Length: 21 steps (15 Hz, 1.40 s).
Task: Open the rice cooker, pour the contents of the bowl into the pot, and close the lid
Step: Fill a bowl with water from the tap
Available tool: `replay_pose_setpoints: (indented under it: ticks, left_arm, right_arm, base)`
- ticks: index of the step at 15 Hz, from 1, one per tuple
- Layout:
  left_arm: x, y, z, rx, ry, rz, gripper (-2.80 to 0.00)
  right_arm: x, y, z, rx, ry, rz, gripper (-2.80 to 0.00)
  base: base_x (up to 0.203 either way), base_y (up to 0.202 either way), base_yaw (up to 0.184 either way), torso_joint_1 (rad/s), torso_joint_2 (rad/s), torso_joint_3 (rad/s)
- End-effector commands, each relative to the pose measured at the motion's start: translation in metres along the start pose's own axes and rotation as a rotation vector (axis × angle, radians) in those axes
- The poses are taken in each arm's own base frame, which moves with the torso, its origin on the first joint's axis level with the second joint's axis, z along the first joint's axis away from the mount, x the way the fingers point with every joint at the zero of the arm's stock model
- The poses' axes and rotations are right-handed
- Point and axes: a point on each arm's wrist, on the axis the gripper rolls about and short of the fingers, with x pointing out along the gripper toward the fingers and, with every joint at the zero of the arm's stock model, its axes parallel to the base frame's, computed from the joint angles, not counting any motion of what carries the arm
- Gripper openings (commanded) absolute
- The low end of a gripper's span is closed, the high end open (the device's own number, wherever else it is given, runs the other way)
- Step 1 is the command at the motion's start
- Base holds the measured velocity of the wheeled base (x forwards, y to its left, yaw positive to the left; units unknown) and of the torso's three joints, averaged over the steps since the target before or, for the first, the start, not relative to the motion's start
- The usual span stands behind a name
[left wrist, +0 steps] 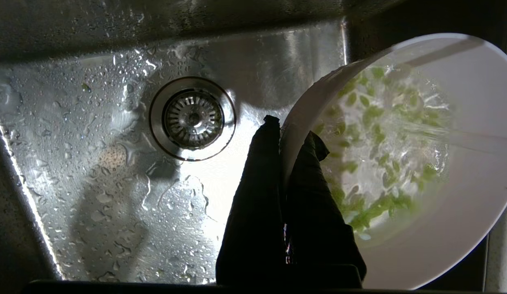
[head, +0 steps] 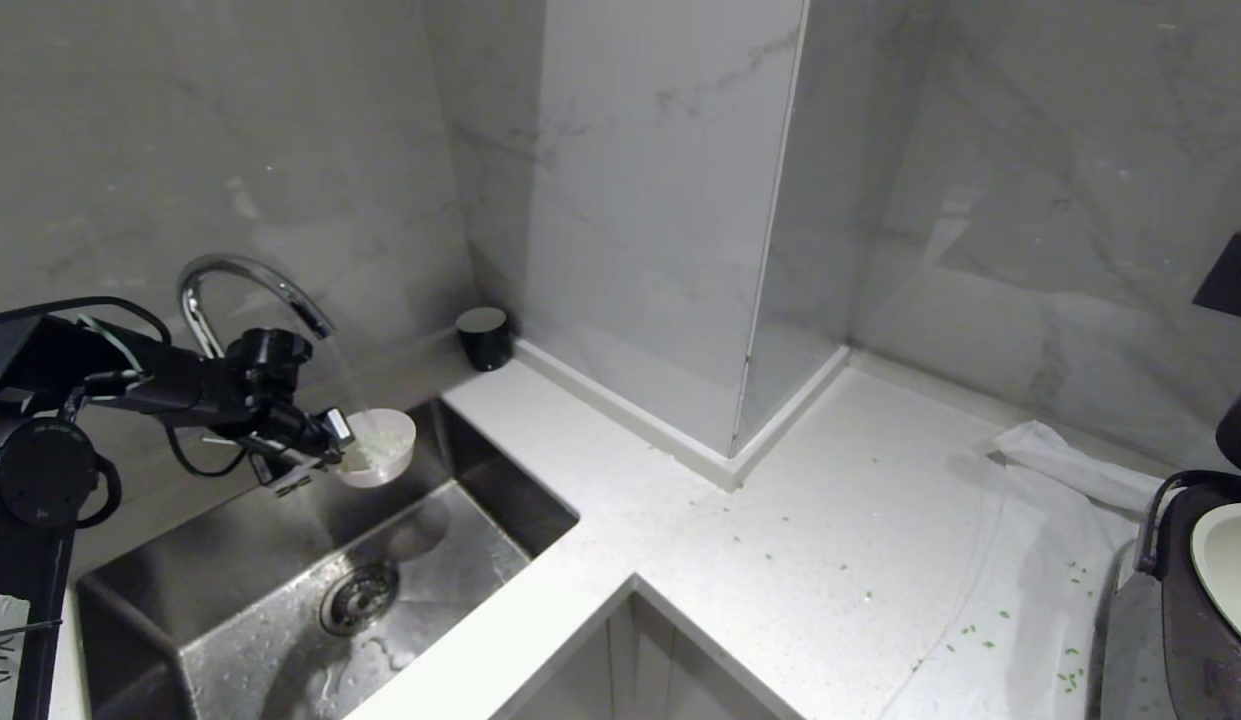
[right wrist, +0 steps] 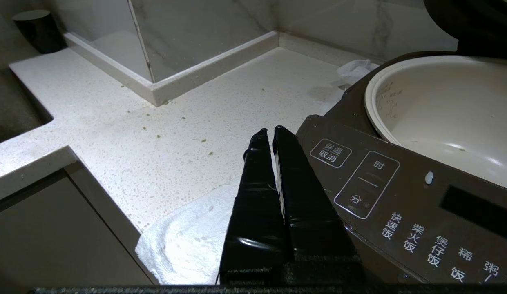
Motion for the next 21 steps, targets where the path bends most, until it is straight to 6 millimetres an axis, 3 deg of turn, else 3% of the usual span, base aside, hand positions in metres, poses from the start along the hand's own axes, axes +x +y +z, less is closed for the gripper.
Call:
replay_pose_setpoints:
  ticks: [1,15,21]
  left_arm:
    - [0.000,0.000,0.000,-0.003,0.001,0.000,-2.80]
    - [0.001,-0.001,-0.001,-0.002,0.005,-0.005,-2.80]
    - [-0.002,-0.005,-0.011,-0.021,0.054,0.005,-2.80]
  right_arm:
    - [0.000,0.000,0.000,0.000,0.000,0.001,-2.80]
    - [0.000,0.000,0.000,0.000,0.000,0.001,-2.80]
    - [0.000,0.000,0.000,0.000,0.000,0.000,-2.80]
  base:
    - [0.000,0.000,0.000,0.000,0.00,0.000]
    - [0.000,0.000,0.000,0.000,0.00,0.000]
    - [0.000,0.000,0.000,0.000,0.00,0.000]
